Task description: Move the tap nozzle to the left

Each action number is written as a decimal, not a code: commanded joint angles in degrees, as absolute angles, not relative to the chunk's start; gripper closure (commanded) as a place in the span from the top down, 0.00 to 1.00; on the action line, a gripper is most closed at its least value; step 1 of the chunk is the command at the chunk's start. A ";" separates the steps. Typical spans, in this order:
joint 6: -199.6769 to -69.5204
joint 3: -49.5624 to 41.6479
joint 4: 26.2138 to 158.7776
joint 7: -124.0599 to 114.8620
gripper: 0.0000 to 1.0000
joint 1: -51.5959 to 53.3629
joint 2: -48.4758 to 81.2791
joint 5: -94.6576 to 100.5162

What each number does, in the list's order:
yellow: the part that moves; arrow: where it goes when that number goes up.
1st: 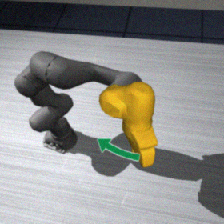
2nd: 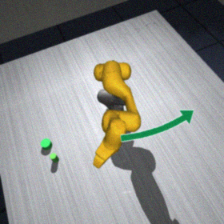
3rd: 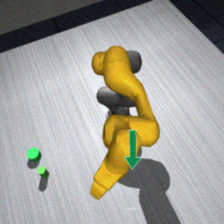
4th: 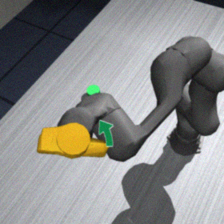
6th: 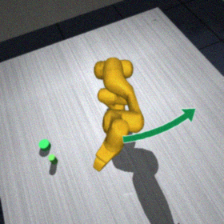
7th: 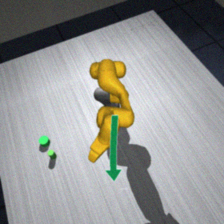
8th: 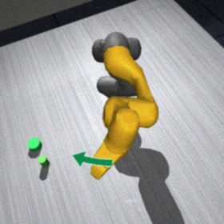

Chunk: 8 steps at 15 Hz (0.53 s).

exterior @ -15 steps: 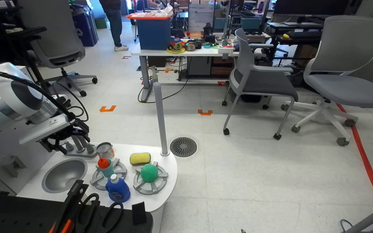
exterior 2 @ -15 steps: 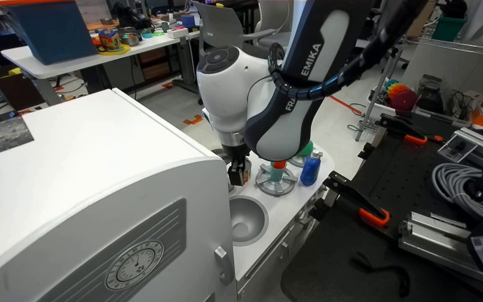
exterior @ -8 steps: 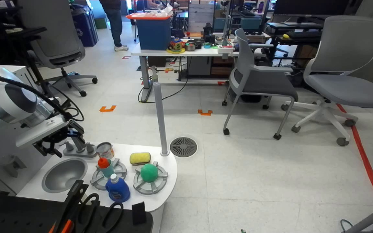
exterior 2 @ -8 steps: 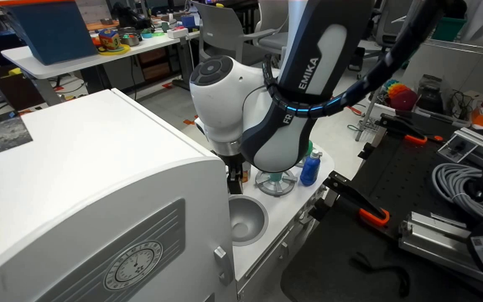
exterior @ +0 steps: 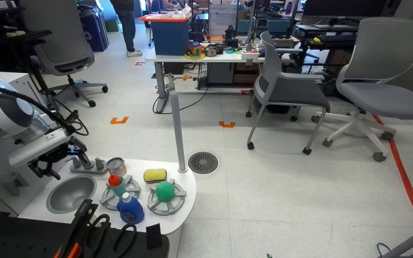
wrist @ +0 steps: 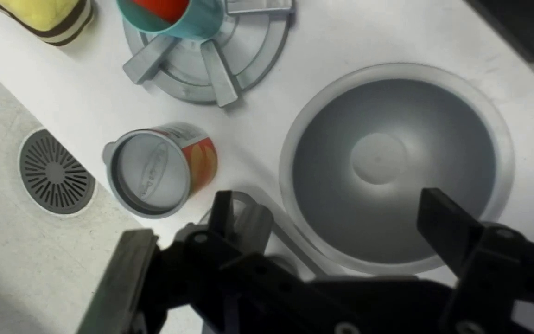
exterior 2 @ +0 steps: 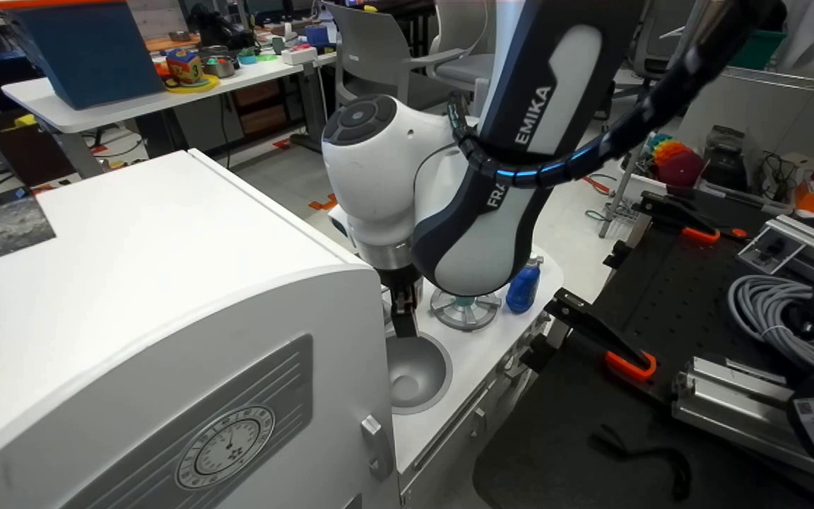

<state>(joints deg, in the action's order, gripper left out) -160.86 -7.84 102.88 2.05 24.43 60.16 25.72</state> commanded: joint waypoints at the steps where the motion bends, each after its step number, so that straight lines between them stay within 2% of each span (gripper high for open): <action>1: -160.50 -1.22 107.66 7.16 1.00 21.60 56.39 25.15; 8: -156.84 4.05 108.43 7.41 1.00 18.57 54.70 21.02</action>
